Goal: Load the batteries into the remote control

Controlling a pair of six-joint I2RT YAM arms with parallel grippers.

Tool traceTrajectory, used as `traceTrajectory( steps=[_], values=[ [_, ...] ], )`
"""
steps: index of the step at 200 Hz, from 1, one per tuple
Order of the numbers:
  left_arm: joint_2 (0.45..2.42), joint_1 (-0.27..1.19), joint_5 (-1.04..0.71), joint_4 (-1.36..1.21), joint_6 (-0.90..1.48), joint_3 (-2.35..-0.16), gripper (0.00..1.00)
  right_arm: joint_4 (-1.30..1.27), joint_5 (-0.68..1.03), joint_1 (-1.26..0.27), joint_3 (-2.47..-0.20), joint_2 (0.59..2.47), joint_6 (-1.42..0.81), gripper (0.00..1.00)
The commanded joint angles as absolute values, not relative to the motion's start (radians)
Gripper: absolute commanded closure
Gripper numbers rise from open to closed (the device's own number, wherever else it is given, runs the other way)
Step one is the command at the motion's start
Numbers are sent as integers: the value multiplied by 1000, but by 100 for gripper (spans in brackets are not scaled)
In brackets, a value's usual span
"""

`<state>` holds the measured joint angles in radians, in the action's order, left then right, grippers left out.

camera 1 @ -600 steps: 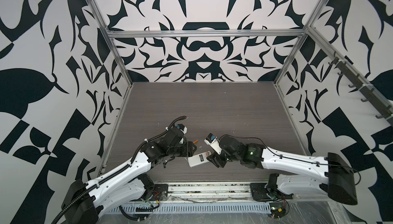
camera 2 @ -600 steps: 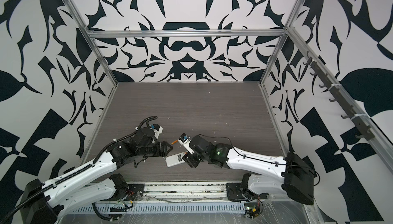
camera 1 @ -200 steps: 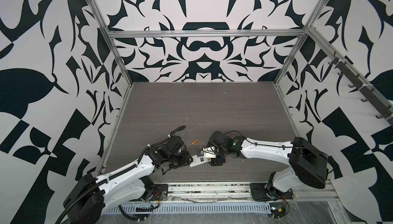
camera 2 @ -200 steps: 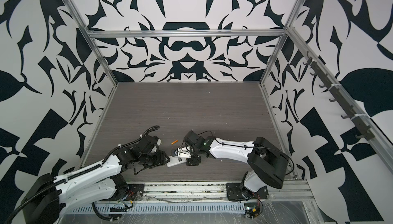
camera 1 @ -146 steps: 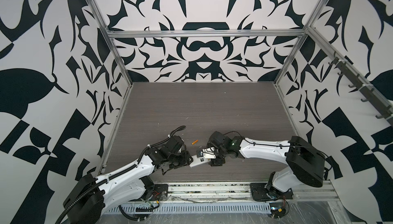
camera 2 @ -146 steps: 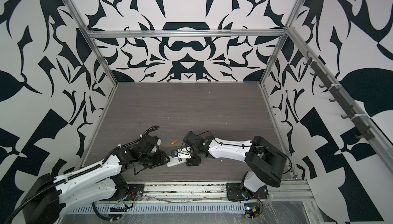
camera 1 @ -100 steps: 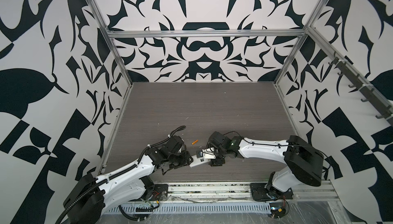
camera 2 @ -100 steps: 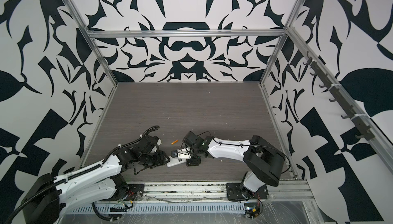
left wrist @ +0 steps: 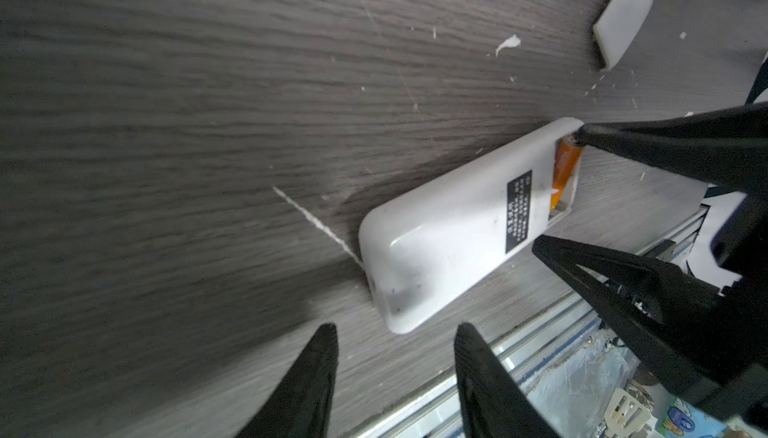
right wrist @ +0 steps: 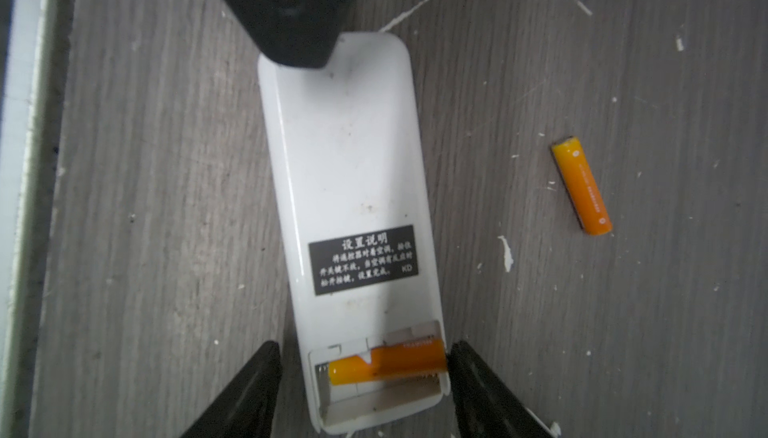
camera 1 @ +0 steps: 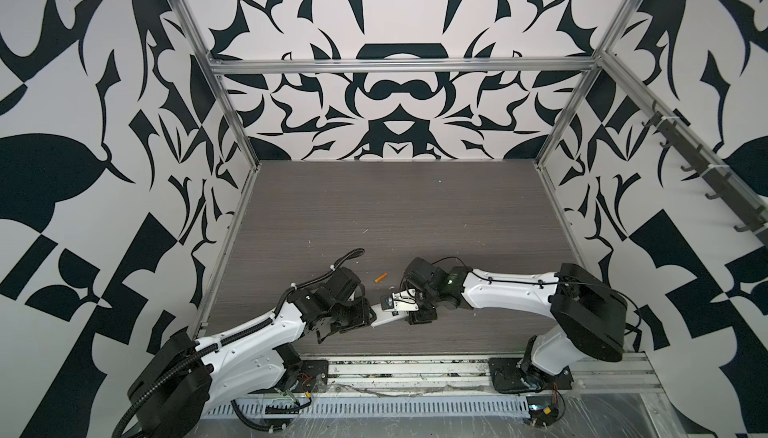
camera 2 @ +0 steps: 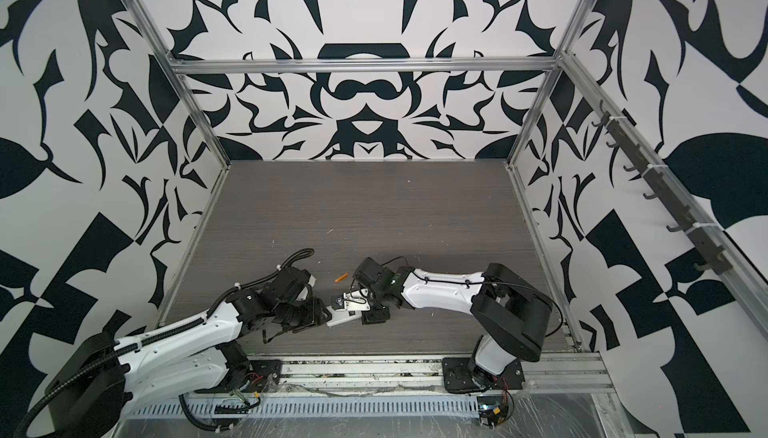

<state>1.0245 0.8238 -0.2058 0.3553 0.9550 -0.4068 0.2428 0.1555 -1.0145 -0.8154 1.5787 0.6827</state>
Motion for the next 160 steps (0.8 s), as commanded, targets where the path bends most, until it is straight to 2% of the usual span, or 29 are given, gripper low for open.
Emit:
traceTrajectory(
  steps=[1, 38, 103, 160],
  values=[
    [1026, 819, -213, 349, 965, -396, 51, 256, 134, -1025, -842, 1574, 690, 33],
    [1020, 819, -210, 348, 973, -389, 51, 253, 109, -1036, -841, 1577, 693, 34],
    [1022, 819, -210, 334, 979, -381, 53, 250, 87, -1048, -838, 1581, 692, 50],
    [1041, 819, -215, 313, 984, -377, 54, 248, 63, -1054, -840, 1601, 691, 55]
  ],
)
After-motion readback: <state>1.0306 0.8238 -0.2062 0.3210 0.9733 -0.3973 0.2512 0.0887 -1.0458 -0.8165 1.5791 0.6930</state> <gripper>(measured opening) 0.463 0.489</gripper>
